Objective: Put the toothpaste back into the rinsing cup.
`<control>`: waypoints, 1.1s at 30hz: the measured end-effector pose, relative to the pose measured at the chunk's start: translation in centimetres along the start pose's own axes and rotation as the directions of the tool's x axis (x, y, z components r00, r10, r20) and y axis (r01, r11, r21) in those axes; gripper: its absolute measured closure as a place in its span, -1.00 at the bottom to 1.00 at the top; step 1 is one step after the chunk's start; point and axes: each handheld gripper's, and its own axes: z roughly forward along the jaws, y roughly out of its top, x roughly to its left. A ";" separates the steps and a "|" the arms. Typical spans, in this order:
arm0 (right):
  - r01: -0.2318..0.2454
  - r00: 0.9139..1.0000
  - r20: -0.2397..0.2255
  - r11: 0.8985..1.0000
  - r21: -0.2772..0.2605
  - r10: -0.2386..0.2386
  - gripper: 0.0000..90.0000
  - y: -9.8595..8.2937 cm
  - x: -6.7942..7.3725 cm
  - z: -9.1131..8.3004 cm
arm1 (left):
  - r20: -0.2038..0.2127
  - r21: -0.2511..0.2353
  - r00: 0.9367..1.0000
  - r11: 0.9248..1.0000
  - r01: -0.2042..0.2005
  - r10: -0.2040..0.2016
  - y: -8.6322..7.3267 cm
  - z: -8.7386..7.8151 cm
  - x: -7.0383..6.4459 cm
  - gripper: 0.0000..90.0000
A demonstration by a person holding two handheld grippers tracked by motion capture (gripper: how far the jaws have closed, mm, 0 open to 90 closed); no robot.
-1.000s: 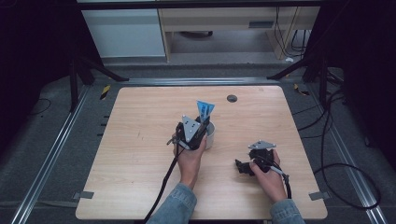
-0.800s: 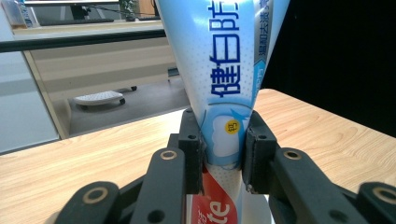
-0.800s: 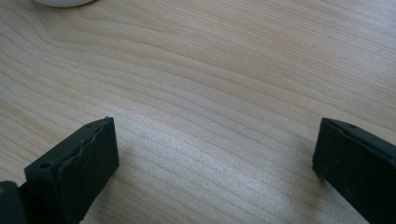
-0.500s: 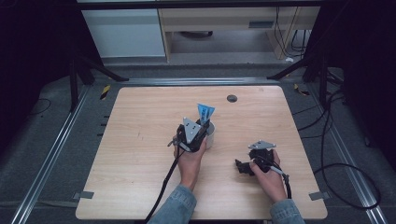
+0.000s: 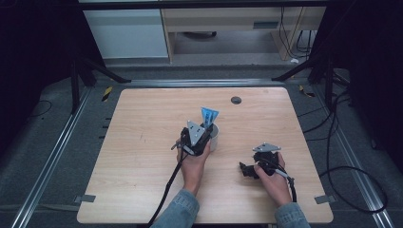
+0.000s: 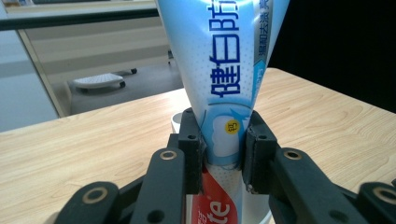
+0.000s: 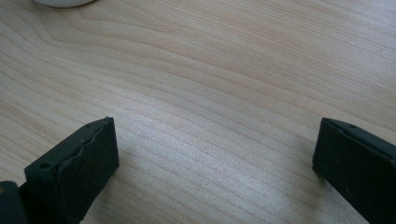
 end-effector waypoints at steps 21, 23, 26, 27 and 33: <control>0.000 1.000 0.000 1.000 0.000 0.000 -0.99 0.0 0.0 0.0 | -0.002 0.140 1.000 0.990 0.014 -0.014 1.4 1.9 0.6 0.58; 0.001 1.000 0.000 1.000 0.000 -0.001 -0.99 0.0 0.0 0.0 | -0.002 0.146 1.000 0.989 0.014 -0.014 1.5 2.1 0.5 0.57; 0.001 1.000 0.000 1.000 0.000 -0.001 -0.99 0.0 0.0 0.0 | -0.004 0.151 1.000 0.988 0.017 -0.017 1.6 2.2 0.5 0.57; 0.001 1.000 0.000 1.000 0.000 -0.001 -0.99 0.0 0.0 0.0 | -0.004 0.151 1.000 0.988 0.022 -0.021 1.6 2.3 0.5 0.56; 0.004 1.000 0.002 1.000 0.000 -0.004 -0.99 0.0 0.0 0.0 | -0.001 0.153 1.000 0.988 0.021 -0.021 1.6 2.4 0.5 0.55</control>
